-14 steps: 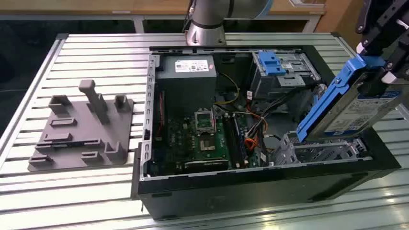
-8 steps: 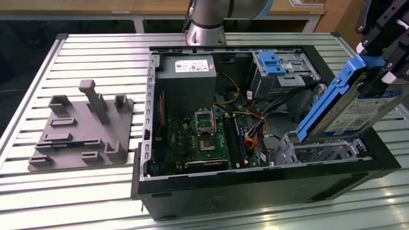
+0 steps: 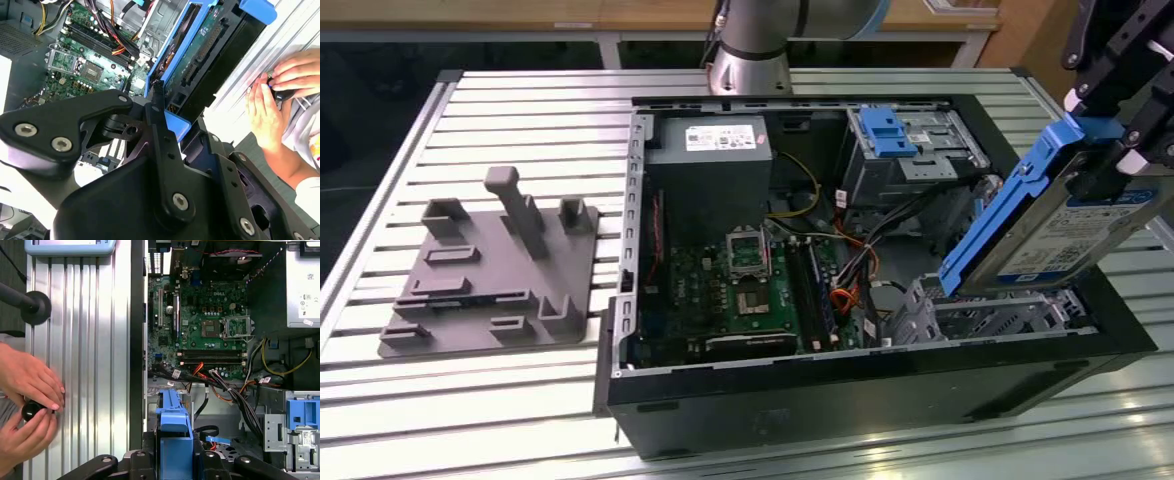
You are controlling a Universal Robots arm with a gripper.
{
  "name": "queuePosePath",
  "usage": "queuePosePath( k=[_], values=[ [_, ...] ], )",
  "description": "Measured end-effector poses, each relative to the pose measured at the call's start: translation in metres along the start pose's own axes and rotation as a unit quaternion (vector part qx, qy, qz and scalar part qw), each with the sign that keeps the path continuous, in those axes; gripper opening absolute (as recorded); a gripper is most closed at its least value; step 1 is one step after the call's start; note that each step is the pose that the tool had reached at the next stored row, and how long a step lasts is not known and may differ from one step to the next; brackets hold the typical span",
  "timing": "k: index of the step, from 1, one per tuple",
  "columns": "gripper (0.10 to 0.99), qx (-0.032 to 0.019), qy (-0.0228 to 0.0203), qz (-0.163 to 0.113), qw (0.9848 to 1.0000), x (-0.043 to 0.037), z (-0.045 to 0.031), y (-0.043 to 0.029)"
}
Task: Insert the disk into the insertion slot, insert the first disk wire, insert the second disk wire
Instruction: 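Insert the disk into the insertion slot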
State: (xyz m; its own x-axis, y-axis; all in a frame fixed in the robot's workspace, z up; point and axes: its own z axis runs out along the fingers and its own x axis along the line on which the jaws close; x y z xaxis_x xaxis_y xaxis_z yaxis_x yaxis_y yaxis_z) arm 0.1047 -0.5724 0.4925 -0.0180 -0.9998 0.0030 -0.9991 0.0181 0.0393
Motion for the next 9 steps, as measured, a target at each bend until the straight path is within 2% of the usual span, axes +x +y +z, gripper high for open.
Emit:
queuePosePath(
  k=[1, 2, 5, 7, 9],
  values=[
    [0.361, 0.0000, -0.0017, 0.000, 1.0000, 0.0001, 0.0000, 0.0000],
    [0.361, -0.0001, -0.0053, 0.000, 1.0000, 0.0003, 0.0001, 0.0001],
    [0.361, -0.0004, -0.0232, -0.001, 0.9997, 0.0013, 0.0001, 0.0001],
    [0.361, -0.0006, -0.0323, -0.001, 0.9995, 0.0019, 0.0001, 0.0000],
    [0.361, -0.0006, -0.0330, -0.001, 0.9995, 0.0018, 0.0001, 0.0000]
  ],
)
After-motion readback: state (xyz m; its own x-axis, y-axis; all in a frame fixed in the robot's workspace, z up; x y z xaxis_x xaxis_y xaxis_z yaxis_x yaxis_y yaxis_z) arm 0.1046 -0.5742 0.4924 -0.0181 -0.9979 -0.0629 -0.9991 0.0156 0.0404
